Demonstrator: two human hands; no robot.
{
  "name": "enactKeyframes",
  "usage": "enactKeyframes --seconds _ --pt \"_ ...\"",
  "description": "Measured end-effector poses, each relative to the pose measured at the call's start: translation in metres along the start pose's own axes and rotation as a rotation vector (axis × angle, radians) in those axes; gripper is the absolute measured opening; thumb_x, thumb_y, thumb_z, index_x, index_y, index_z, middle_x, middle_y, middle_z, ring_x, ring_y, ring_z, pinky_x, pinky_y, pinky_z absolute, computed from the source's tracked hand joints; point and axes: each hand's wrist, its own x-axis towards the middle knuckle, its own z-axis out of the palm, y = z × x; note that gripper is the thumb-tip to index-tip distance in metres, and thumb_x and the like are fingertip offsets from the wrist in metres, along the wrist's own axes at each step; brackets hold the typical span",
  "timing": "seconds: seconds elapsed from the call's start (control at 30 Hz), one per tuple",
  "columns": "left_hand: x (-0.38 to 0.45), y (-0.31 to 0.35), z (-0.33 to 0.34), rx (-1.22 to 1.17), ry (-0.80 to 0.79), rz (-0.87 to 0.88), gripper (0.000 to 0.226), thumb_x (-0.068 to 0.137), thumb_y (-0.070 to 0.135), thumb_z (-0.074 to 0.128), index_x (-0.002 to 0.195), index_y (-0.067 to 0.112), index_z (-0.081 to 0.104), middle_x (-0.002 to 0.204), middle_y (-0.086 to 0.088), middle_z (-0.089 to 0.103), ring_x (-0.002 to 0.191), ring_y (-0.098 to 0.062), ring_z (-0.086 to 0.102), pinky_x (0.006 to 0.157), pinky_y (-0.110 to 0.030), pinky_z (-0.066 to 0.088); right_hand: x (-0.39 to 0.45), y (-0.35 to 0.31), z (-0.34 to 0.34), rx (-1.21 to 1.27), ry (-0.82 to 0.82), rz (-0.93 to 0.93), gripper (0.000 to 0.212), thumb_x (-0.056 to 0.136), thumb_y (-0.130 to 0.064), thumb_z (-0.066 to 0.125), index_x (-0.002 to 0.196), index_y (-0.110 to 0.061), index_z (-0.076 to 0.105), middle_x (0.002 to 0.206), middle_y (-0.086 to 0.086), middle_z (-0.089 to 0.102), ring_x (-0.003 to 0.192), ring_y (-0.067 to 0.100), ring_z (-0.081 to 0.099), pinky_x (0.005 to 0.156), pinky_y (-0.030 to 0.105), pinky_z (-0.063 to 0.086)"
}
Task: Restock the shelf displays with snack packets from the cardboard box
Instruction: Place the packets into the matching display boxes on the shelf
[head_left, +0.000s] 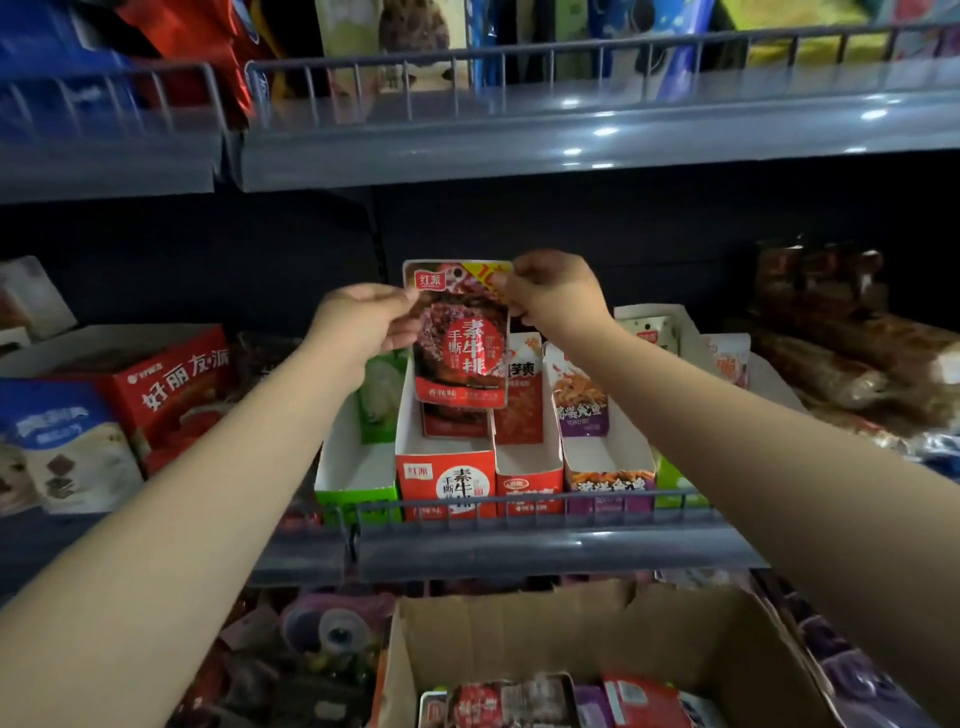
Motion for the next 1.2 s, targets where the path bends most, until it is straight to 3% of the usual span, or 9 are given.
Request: enactKeyframes --seconds 0.13,0.3,0.4,0.6,0.8,0.97,1.2 --pt "0.017 -0.007 -0.003 0.019 0.033 -0.025 0.015 0.088 0.017 0.065 0.099 0.008 0.060 0.080 -0.005 0.066 0.054 -0.004 0.064 0.054 -0.015 0.055 0.018 0.004 0.014 -0.066 -0.026 0.003 0.029 0.087 -0.029 0.067 0.110 -0.012 0.062 0.087 0.002 0.065 0.074 0.013 0.063 0.077 0.031 0.055" --pt "0.037 -0.019 -0.006 0.044 0.081 -0.013 0.014 0.088 0.019 0.066 0.098 0.009 0.061 0.078 -0.003 0.067 0.048 0.000 0.062 0.054 -0.016 0.055 0.033 0.011 0.032 -0.080 0.006 -0.058 0.029 0.088 -0.028 0.066 0.111 -0.011 0.064 0.087 0.000 0.065 0.063 0.005 0.060 0.069 0.025 0.055" --pt "0.049 -0.024 -0.010 0.084 0.101 0.027 0.012 0.089 0.020 0.064 0.096 0.011 0.062 0.076 -0.001 0.067 0.049 0.000 0.062 0.058 -0.017 0.054 0.042 0.014 0.042 -0.114 0.004 -0.070 0.029 0.088 -0.029 0.065 0.111 -0.011 0.064 0.089 0.002 0.067 0.068 0.010 0.063 0.074 0.030 0.056" --pt "0.063 -0.046 -0.008 0.131 0.067 -0.001 0.018 0.090 0.019 0.063 0.103 0.008 0.056 0.084 -0.006 0.063 0.049 -0.004 0.064 0.049 -0.017 0.054 0.047 0.033 0.050 -0.238 -0.023 -0.038 0.026 0.088 -0.030 0.065 0.110 -0.016 0.066 0.092 -0.002 0.064 0.085 0.013 0.061 0.078 0.030 0.053" --pt "0.078 -0.072 -0.003 0.354 0.125 0.057 0.011 0.088 0.016 0.066 0.086 0.013 0.056 0.076 -0.001 0.062 0.057 -0.010 0.063 0.038 -0.015 0.042 0.050 0.064 0.059 -0.373 -0.062 0.036 0.017 0.087 -0.028 0.067 0.102 -0.020 0.069 0.101 0.001 0.069 0.092 0.018 0.064 0.082 0.033 0.054" --pt "0.085 -0.088 0.001 0.554 0.148 0.143 0.016 0.085 0.012 0.067 0.072 0.016 0.058 0.062 0.001 0.059 0.061 -0.013 0.059 0.064 -0.021 0.044 0.054 0.080 0.066 -0.486 -0.096 0.075 0.013 0.086 -0.028 0.067 0.098 -0.021 0.070 0.102 0.000 0.069 0.093 0.017 0.062 0.085 0.034 0.054" --pt "0.087 -0.097 0.011 0.695 0.226 0.251 0.005 0.087 0.015 0.065 0.090 0.012 0.066 0.087 -0.007 0.068 0.086 -0.023 0.064 0.076 -0.028 0.049 0.055 0.088 0.071 -0.555 -0.069 0.048 0.017 0.088 -0.024 0.063 0.103 -0.020 0.069 0.104 0.002 0.068 0.092 0.021 0.063 0.082 0.037 0.055"
